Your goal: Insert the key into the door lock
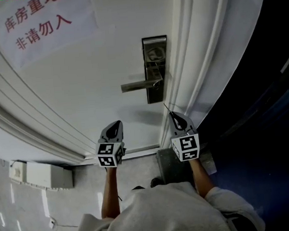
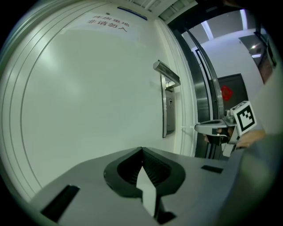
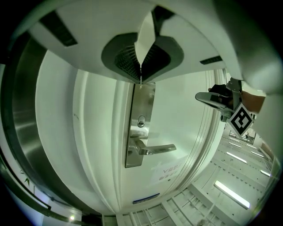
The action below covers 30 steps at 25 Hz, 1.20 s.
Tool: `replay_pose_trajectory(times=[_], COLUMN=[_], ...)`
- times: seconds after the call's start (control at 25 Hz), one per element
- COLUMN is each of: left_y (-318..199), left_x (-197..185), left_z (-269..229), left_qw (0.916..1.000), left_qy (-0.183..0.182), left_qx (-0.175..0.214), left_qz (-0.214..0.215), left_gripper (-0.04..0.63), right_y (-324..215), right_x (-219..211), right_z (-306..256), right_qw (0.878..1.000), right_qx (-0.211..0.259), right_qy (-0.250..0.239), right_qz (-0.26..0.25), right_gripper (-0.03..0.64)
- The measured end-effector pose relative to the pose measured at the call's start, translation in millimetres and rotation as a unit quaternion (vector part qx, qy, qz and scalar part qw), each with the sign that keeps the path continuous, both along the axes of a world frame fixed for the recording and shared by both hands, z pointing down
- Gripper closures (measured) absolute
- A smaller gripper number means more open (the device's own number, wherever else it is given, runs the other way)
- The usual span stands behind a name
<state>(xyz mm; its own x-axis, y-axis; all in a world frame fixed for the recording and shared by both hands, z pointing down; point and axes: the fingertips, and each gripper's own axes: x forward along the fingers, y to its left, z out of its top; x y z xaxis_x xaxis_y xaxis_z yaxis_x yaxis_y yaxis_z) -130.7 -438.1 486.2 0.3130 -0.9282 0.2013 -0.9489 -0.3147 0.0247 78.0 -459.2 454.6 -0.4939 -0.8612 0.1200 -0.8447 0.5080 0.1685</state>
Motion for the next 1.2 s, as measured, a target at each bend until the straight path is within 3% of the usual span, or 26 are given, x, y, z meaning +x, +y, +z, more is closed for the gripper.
replay_pose_trajectory(times=[0.64,1.2], left_y=[1,-3], left_x=[-23,-34], left_z=[0,-14], left_qw=[0.9994,0.9989], left_qy=[-0.004,-0.005], left_qx=[-0.005,0.011], left_qz=[0.035,0.046], left_gripper=[0.578,0.578], right_y=[13,-1], right_x=[-23,-30], right_z=[9,-55], right_qw=[0.999,0.996], right_qx=[-0.011,0.065], right_qy=[0.009,0.04], right_qz=[0.033,0.038], right_gripper=[0.588,0.588])
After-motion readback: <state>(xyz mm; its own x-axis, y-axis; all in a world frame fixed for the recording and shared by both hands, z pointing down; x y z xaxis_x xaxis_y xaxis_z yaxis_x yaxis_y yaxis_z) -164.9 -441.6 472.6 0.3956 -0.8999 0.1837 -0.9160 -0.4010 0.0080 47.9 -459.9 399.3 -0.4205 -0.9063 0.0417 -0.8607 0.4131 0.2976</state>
